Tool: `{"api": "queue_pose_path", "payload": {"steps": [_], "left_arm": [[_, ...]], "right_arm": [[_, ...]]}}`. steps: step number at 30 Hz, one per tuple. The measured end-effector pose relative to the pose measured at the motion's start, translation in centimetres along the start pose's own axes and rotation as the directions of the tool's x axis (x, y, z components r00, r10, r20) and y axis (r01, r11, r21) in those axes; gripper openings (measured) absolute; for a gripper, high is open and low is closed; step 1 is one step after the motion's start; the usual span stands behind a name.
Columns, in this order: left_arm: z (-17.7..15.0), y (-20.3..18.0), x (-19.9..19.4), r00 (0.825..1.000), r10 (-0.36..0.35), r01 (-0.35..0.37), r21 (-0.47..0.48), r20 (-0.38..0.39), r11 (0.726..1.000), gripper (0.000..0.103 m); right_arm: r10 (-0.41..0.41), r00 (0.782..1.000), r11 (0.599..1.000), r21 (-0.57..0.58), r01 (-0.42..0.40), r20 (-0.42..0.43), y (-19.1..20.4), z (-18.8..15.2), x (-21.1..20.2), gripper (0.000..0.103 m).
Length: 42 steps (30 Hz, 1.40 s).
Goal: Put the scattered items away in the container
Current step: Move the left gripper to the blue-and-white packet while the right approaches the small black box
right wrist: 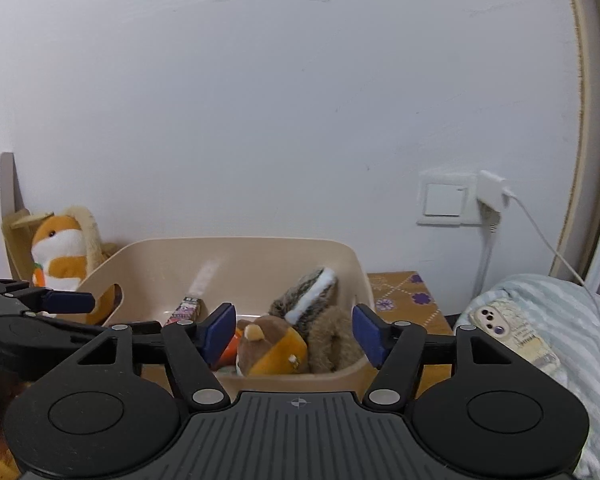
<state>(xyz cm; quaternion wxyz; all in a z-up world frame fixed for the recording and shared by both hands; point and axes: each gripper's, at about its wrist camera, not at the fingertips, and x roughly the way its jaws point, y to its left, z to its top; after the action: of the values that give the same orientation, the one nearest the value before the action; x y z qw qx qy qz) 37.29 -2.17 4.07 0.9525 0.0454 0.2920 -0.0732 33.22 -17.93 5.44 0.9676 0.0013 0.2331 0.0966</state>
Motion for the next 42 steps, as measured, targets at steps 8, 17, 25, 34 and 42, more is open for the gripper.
{"api": "queue_pose_path", "payload": {"steps": [8, 17, 25, 34, 42], "left_arm": [[-3.6, -0.3, -4.0, 1.0, 0.014, -0.013, -0.082, 0.019, 0.997, 0.082], [-10.0, -2.8, -4.0, 0.996, -0.053, 0.048, -0.07, -0.073, 0.996, 0.082], [-13.0, -4.1, -2.5, 0.986, -0.098, 0.096, -0.017, -0.134, 0.995, 0.082], [-13.4, -5.5, -0.3, 0.983, -0.089, 0.076, -0.086, -0.161, 0.993, 0.082], [-13.2, -6.3, 0.7, 0.99, -0.054, 0.042, -0.092, -0.132, 0.995, 0.082]], "right_arm": [[-0.004, 1.0, 0.999, -0.035, 0.004, 0.005, -1.1, -4.6, -5.9, 0.075], [-0.045, 0.995, 0.986, -0.165, 0.031, -0.087, 0.4, -12.7, -8.9, 0.075], [-0.035, 0.984, 0.99, -0.141, 0.01, -0.175, 0.1, -16.1, -8.2, 0.075], [-0.041, 0.977, 0.993, -0.117, 0.017, -0.211, -0.7, -17.1, -6.7, 0.073], [-0.046, 0.972, 0.997, -0.075, 0.03, -0.229, -2.3, -17.1, -5.6, 0.068]]}}
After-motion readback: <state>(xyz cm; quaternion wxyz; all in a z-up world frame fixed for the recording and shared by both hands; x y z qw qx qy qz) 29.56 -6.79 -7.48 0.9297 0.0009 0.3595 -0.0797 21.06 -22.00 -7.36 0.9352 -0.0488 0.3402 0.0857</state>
